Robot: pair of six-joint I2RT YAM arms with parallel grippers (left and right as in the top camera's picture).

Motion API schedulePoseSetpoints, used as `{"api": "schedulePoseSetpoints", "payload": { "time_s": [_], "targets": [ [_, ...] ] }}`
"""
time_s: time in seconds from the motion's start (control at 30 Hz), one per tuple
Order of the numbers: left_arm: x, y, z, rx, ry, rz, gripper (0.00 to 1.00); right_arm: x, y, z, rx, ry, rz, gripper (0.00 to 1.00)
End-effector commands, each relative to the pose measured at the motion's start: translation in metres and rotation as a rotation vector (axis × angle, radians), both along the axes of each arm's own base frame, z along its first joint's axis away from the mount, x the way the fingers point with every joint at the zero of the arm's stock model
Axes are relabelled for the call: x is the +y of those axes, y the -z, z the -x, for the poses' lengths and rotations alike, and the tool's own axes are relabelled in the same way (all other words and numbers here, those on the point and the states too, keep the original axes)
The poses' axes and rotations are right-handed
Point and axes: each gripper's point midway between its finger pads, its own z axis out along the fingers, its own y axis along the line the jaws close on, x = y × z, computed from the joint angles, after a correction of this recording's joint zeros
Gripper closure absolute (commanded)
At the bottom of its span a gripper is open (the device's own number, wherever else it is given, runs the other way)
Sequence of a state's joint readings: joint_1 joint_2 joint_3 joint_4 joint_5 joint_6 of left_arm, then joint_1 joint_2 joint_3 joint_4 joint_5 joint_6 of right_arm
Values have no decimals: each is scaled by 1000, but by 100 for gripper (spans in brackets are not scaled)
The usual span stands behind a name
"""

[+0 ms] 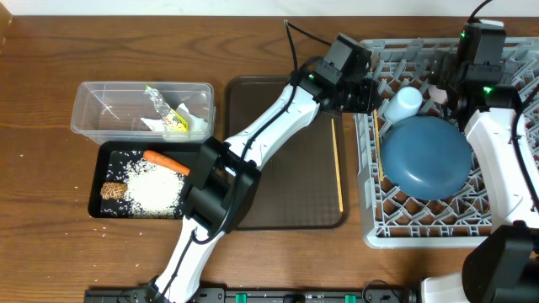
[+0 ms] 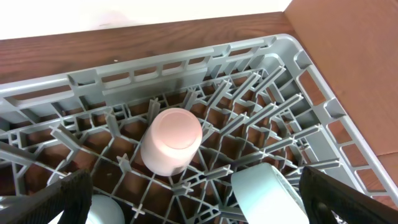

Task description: Sort waste into correct bins and load items into the dishwasher rack

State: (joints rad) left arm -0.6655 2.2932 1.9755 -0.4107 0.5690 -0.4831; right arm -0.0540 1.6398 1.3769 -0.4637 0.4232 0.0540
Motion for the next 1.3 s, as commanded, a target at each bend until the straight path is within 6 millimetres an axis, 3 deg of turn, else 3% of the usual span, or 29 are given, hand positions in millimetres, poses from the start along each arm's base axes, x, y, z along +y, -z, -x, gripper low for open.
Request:
{"api": "schedulePoseSetpoints", "payload": {
  "time_s": [0.0, 0.13, 0.2, 0.33, 0.5, 0.7, 0.73, 0.77, 1.07, 1.27],
  "targets": [
    [6, -30, -11, -53, -21, 32, 75, -3, -4, 1, -15, 24, -4, 1],
    [35, -66, -23, -94, -61, 44, 75, -3, -4, 1, -15, 24, -4, 1],
    [55, -72, -25, -98, -74, 11, 75, -3, -4, 1, -15, 24, -4, 1],
    [91, -49, -18, 6, -105, -106, 74, -3, -4, 1, -15, 24, -4, 1],
    [120, -2, -1, 119, -121, -283, 74, -3, -4, 1, -15, 24, -4, 1],
    [118, 20, -3, 112, -92, -298, 75, -3, -4, 1, -15, 24, -4, 1],
    [117, 25, -5, 104, -82, -300, 88, -3, -4, 1, -15, 24, -4, 1],
    [115, 32, -7, 103, -79, -302, 94, -3, -4, 1, -15, 24, -4, 1],
    [93, 81, 8, 253, 16, -209, 94, -3, -4, 1, -15, 24, -4, 1],
    [80, 83, 22, 337, 80, -118, 94, -3, -4, 1, -15, 24, -4, 1]
  ]
}}
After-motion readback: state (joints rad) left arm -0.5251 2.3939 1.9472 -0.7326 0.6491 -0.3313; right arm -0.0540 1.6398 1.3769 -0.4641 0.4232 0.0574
